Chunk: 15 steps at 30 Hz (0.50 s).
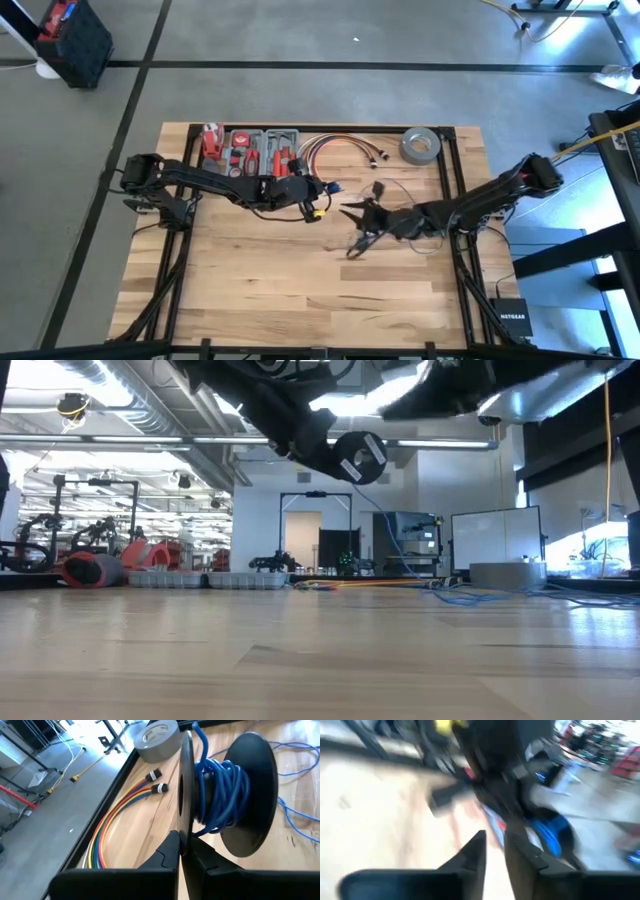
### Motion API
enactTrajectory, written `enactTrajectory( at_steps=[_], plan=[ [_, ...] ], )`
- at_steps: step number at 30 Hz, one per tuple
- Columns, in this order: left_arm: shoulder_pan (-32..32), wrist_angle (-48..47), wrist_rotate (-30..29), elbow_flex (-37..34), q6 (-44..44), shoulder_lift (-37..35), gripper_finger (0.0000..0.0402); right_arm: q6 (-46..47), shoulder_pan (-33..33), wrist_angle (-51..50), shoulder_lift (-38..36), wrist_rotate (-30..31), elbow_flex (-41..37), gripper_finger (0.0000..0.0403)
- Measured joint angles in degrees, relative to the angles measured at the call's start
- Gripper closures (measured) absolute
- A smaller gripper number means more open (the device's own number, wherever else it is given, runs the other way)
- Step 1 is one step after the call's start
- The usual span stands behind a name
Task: Coil cords
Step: Coil the blue wire onto the black spool
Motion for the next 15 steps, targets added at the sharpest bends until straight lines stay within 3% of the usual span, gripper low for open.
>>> enactTrajectory(
  at_steps=[3, 6, 15],
  plan=[
    [0.0, 0.25, 0.0, 0.0, -0.03, -0.43, 0.0402, 1.93, 0.49, -11.18, -0.85, 5.91, -0.02, 0.0288],
    [-0.01, 0.24, 0.0, 0.0, -0.4, -0.62, 0.0401, 6.06, -2.05, -16.17, 0.87, 5.43, -0.5, 0.0256],
    [-0.02, 0.11, 0.0, 0.0, 0.04, -0.62, 0.0402, 6.06, -13.47, -10.5, 8.0, -7.94, -4.53, 0.0231]
  ],
)
